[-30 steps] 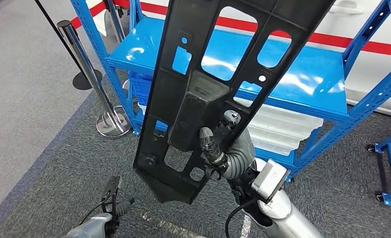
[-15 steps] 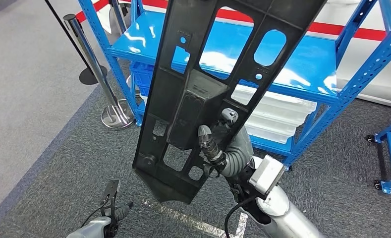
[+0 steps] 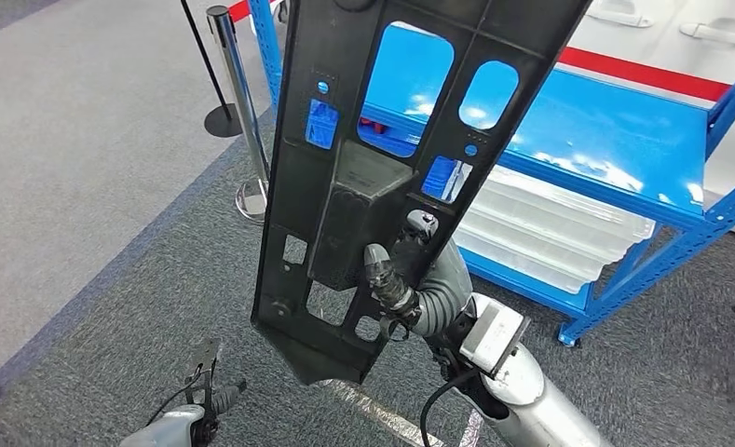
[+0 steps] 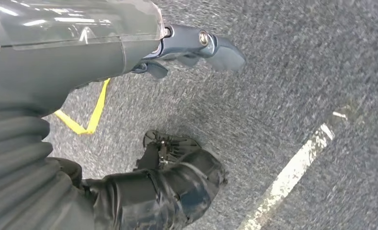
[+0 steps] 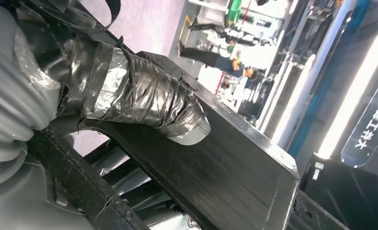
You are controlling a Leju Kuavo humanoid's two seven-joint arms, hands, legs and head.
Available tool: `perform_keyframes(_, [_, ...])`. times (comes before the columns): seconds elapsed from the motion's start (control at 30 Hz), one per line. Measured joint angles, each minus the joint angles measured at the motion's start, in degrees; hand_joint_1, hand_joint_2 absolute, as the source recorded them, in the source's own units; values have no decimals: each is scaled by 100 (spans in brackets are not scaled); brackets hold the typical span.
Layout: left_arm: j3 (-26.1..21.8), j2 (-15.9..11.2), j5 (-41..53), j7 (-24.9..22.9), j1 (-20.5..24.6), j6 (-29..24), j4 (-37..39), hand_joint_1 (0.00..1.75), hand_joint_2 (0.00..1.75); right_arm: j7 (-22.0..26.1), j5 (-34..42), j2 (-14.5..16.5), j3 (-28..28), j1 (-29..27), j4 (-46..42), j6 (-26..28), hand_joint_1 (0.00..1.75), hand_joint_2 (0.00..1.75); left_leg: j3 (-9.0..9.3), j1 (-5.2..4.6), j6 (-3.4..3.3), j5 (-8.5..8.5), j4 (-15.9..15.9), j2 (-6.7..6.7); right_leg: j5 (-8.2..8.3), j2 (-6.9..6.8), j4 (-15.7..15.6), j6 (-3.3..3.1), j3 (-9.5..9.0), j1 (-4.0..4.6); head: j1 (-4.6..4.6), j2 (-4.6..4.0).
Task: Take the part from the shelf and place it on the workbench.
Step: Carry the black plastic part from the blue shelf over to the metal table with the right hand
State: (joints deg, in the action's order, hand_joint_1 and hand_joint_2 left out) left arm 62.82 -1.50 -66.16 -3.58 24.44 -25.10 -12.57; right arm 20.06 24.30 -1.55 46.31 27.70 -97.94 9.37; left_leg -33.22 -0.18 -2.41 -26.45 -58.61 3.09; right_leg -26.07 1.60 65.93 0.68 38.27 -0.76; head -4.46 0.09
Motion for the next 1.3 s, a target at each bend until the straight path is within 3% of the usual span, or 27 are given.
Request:
perform_keyframes(0.07, [0, 2, 1, -3, 10, -14, 0, 0, 175, -2, 9, 0, 0, 13, 4, -34, 175, 175, -94, 8, 52, 1, -70, 99, 84, 165, -476, -38, -232, -11, 1, 0])
perform_keyframes(0.1, [0, -1, 3, -6, 12, -19, 0, 0, 175, -4, 16, 0, 0, 16, 7, -47, 175, 175, -137, 17, 85, 15, -77, 144, 59, 180, -524, -48, -251, -10, 4, 0])
perform_keyframes(0.17, [0, -18, 9, -16, 1, -28, 1, 0, 175, -8, 35, 1, 0, 22, 12, -68, 175, 175, -180, 38, 149, 29, -77, 185, 79, 84, -595, -81, -262, -19, 10, 0])
perform_keyframes(0.23, [0, -32, 15, -25, -7, -32, 2, 0, 175, -8, 52, 2, 0, 37, 16, -73, 175, 175, -294, 30, 220, -113, -298, 25, 101, -35, -656, -122, -301, -55, -13, 0])
perform_keyframes(0.33, [0, -34, 20, -27, 2, -32, 2, 0, 175, -8, 59, 2, 0, 46, 22, -73, 175, 175, -798, 75, 330, -551, -1303, -227, 100, -219, -670, -142, -316, -68, -41, 0])
perform_keyframes(0.37, [0, -34, 20, -27, -3, -32, 3, 0, 175, -8, 59, 2, 0, 42, 28, -73, 175, 175, -927, 95, 353, -597, -1541, -248, 97, -276, -669, -141, -316, -72, -41, 0])
perform_keyframes(0.4, [0, -37, 20, -28, -10, -33, 3, 0, 175, -9, 59, 2, 0, 39, 36, -73, 175, 175, -964, 113, 373, -541, -1588, -264, 92, -329, -667, -137, -316, -78, -41, 0])
perform_keyframes(0.43, [0, -44, 20, -29, -15, -34, 4, 0, 175, -9, 59, 2, 0, 38, 42, -74, 175, 175, -881, 128, 388, -380, -1399, -293, 85, -382, -664, -126, -321, -87, -42, 0])
perform_keyframes(0.47, [0, -51, 21, -29, -16, -37, 4, 0, 175, -9, 59, 2, 0, 39, 46, -75, 175, 175, -696, 138, 399, -158, -1019, -356, 74, -434, -660, -109, -331, -96, -42, 0])
perform_keyframes(0.53, [0, -61, 24, -23, 4, -48, 3, 0, 175, -9, 59, 2, 0, 47, 48, -80, 175, 175, -329, 103, 381, 116, -277, -537, 54, -525, -653, -54, -348, -84, -45, 0])
perform_keyframes(0.6, [0, -60, 30, -11, 25, -81, 3, 0, 175, -13, 59, 2, 0, 60, 49, -97, 175, 175, -233, 57, 308, 137, -39, -580, 53, -607, -661, 7, -357, -46, -41, 0])
perform_keyframes(0.67, [0, -61, 42, -3, 23, -121, 4, 0, 175, -15, 59, 2, 1, 69, 50, -133, 175, 175, -255, 62, 222, 165, -24, -470, 38, -668, -662, 72, -360, -41, -34, 0])
perform_keyframes(0.73, [0, -59, 64, -1, 22, -137, 4, 0, 175, -16, 59, 1, 2, 79, 50, -161, 175, 175, -249, 78, 152, 197, 6, -373, -121, -529, -469, 121, -284, -60, -27, 0])
perform_keyframes(0.77, [0, -58, 75, -1, 25, -139, 4, 0, 175, -17, 58, 0, 2, 87, 50, -169, 175, 175, -246, 84, 121, 210, 17, -325, -278, -406, -214, 130, -173, -61, -18, 0])
perform_keyframes(0.83, [0, -60, 87, -5, 29, -142, 4, 0, 175, -18, 55, -5, 4, 94, 53, -178, 175, 175, -255, 67, 75, 218, 12, -220, -602, -238, 492, 104, 145, -32, -3, 0])
perform_keyframes(0.9, [0, -62, 93, -20, 27, -143, 4, 0, 175, -28, 38, -17, 17, 91, 63, -195, 175, 175, -266, 45, 55, 219, -6, -86, -653, -194, 874, 63, 344, -10, 0, 0])
perform_keyframes(0.97, [0, -62, 99, -34, 25, -137, 4, 0, 175, -45, -2, -33, 44, 93, 75, -233, 175, 175, -271, 36, 55, 212, -36, 66, -344, -138, 520, 12, 203, 1, 1, 0])
perform_keyframes(1.03, [0, -54, 110, -41, 29, -129, 4, 0, 175, -52, -37, -44, 61, 103, 83, -267, 175, 175, -308, 31, 75, 196, -88, 195, -43, 115, -142, -37, -86, -16, 0, 0])
perform_keyframes(1.1, [0, -47, 120, -49, 37, -128, 4, 0, 175, -56, -49, -47, 63, 116, 85, -279, 175, 175, -387, 47, 121, 199, -129, 305, 17, 320, -468, -49, -222, -32, -5, 0])
perform_keyframes(1.17, [0, -62, 123, -52, 33, -128, 6, 0, 175, -62, -49, -49, 65, 124, 89, -281, 175, 175, -440, 88, 197, 228, -99, 403, 13, 250, -517, -67, -243, -27, -2, 0])
perform_keyframes(1.23, [0, -69, 121, -54, 25, -126, 8, 0, 175, -57, -28, -49, 66, 135, 95, -298, 175, 175, -509, 98, 283, 146, -197, 240, 40, 111, -589, -125, -291, -40, -23, 0])
perform_keyframes(1.3, [0, -60, 110, -55, 41, -122, 8, 0, 175, -42, 10, -48, 66, 141, 96, -339, 175, 175, -748, 105, 348, -116, -702, -95, 52, -35, -637, -168, -331, -47, -61, 0])
